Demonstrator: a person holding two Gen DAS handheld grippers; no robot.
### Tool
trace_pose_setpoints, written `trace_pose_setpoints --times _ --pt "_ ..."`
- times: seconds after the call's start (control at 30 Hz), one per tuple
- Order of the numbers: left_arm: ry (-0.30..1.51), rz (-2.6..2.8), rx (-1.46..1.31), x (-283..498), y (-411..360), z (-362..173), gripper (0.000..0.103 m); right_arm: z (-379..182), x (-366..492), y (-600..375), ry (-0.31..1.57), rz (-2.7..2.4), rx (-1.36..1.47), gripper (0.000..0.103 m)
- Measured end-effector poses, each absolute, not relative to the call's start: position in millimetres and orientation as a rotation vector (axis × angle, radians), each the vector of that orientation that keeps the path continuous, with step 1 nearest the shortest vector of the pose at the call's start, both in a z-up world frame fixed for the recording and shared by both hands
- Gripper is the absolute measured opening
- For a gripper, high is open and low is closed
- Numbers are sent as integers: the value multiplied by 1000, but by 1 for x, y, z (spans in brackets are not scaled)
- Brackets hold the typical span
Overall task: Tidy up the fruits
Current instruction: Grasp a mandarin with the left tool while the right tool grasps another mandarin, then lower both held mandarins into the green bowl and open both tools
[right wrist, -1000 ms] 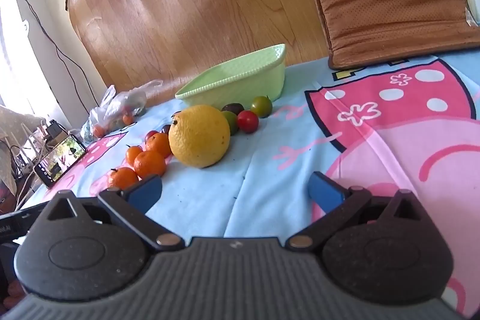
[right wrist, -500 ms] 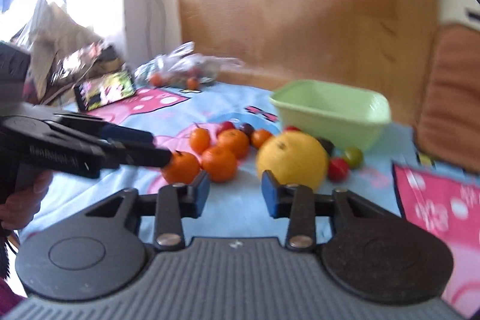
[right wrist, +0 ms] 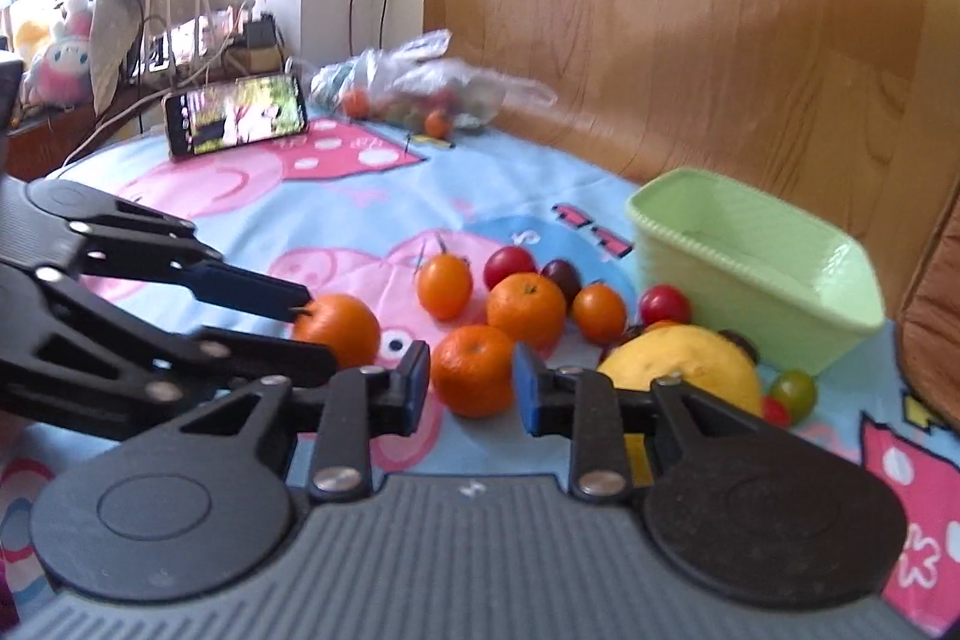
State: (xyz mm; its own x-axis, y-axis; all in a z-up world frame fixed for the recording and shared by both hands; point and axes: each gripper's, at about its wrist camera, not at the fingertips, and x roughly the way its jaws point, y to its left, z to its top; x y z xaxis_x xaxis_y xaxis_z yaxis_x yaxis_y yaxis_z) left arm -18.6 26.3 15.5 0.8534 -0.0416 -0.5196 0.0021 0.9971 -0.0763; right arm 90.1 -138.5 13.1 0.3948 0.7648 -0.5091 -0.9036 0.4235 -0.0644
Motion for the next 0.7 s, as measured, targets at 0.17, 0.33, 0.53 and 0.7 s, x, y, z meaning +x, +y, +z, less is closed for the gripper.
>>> trace_pose_setpoints --times 0.17,0.33,0.53,0.7 --pt "555 -22 -77 -5 21 12 41 8 92 -135 439 1069 -374 49" --pt "538 -2 -96 -3 20 14 39 18 84 -148 342 1033 -362 38" --pt "472 -38 -101 31 21 49 39 47 103 -174 198 931 -300 38" --pt "455 -98 -66 106 10 71 39 58 154 -189 217 827 -216 38"
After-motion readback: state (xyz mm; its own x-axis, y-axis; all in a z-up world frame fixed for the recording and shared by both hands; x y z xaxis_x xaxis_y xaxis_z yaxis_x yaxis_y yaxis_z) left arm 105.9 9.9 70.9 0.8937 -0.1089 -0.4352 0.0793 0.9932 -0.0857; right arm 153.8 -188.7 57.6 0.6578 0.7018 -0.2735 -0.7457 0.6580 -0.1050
